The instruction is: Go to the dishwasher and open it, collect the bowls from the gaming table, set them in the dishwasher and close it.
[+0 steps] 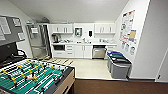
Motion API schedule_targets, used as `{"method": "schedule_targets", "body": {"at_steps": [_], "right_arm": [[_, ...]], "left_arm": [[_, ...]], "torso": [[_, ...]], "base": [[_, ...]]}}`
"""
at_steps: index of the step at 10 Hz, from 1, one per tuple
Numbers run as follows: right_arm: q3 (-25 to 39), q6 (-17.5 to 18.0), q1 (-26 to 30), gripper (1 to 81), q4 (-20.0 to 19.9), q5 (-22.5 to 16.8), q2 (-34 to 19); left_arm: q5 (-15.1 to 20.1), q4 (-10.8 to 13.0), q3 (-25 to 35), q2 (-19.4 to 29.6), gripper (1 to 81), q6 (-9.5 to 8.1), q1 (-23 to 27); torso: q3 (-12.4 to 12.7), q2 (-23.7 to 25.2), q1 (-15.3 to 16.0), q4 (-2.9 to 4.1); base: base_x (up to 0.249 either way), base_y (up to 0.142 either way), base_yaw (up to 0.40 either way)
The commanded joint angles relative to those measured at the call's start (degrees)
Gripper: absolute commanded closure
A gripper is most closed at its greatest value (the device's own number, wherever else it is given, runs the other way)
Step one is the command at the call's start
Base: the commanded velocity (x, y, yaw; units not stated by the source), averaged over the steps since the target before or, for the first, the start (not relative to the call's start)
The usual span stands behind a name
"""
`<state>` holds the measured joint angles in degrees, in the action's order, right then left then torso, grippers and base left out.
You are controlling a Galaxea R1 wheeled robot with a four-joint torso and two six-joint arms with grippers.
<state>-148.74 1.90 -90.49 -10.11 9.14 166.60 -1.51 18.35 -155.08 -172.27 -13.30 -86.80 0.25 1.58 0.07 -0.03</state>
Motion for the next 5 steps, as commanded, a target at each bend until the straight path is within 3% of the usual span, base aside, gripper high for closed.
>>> {"method": "schedule_targets", "body": {"at_steps": [1,5], "right_arm": [[0.2,-0.1,2.8,81.1,0.6,-2.8,-0.4],[0.1,-0.1,2.6,81.1,0.6,-2.8,-0.2]], "left_arm": [[2.7,0.3,0.1,0.2,81.1,0.30,2.9],[2.7,0.4,0.1,0.3,81.1,0.38,2.9]], "torso": [[0.0,0.0,0.0,0.00],[0.0,0.0,0.0,0.00]], "base": [[0.166,-0.076,0.000],[0.169,-0.076,0.000]]}}
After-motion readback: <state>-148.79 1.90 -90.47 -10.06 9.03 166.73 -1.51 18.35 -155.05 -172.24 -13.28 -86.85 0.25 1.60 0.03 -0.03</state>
